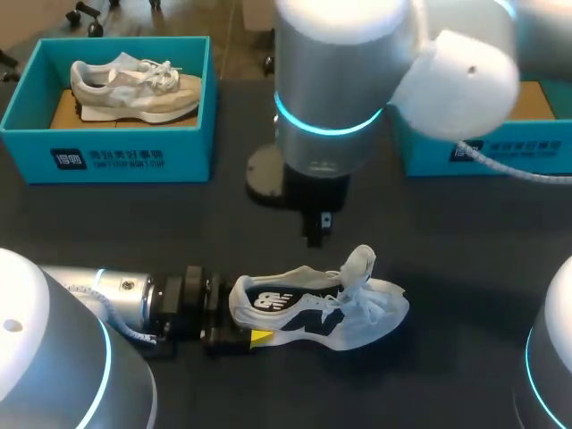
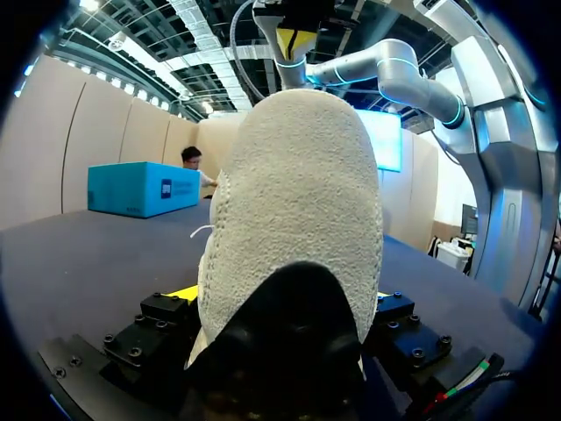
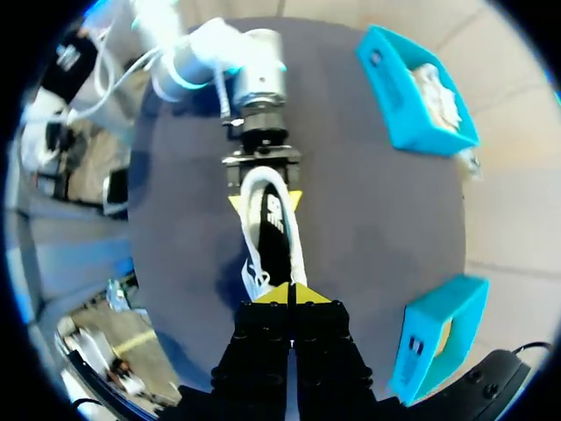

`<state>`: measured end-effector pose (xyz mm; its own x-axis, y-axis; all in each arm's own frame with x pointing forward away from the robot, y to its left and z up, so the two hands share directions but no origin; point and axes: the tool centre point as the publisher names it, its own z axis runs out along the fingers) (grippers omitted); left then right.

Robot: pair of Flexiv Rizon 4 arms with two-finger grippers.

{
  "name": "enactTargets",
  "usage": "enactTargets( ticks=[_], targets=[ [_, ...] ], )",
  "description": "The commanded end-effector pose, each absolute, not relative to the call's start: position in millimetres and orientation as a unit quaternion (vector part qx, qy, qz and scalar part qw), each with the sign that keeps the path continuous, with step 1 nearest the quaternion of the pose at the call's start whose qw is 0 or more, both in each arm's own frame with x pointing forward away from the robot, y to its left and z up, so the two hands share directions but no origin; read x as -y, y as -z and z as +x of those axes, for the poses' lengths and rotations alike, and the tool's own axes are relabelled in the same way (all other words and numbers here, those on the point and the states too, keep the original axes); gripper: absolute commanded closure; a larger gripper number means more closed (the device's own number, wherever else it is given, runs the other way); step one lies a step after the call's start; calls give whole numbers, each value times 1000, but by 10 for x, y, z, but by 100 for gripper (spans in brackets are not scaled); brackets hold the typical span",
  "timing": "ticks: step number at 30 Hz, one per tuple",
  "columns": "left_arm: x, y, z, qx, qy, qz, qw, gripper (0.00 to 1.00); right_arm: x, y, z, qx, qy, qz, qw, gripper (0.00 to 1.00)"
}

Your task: Take the shoe out of the shoebox, open the shoe tongue, remove and reinsert the insole, then place the shoe into the shoebox

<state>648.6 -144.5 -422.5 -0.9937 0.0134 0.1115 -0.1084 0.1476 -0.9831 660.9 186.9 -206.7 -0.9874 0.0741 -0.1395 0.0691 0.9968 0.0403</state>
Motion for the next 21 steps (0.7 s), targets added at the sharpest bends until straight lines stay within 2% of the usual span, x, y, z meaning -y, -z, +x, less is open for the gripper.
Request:
enactTargets(
  ticks=[1,12,21],
  targets=[
    [1443,4246,6484,756,-653,32,46,100,-2022,2175,6712,-999,-13,-24,43,100],
    [1443,4246,6484,756,-653,32,46,100,-2022,2175,6712,-999,-13,-24,43,100],
    [1443,4246,6484,756,-653,32,46,100,-2307,2546,6477,-996,-1,-75,53,100]
  ],
)
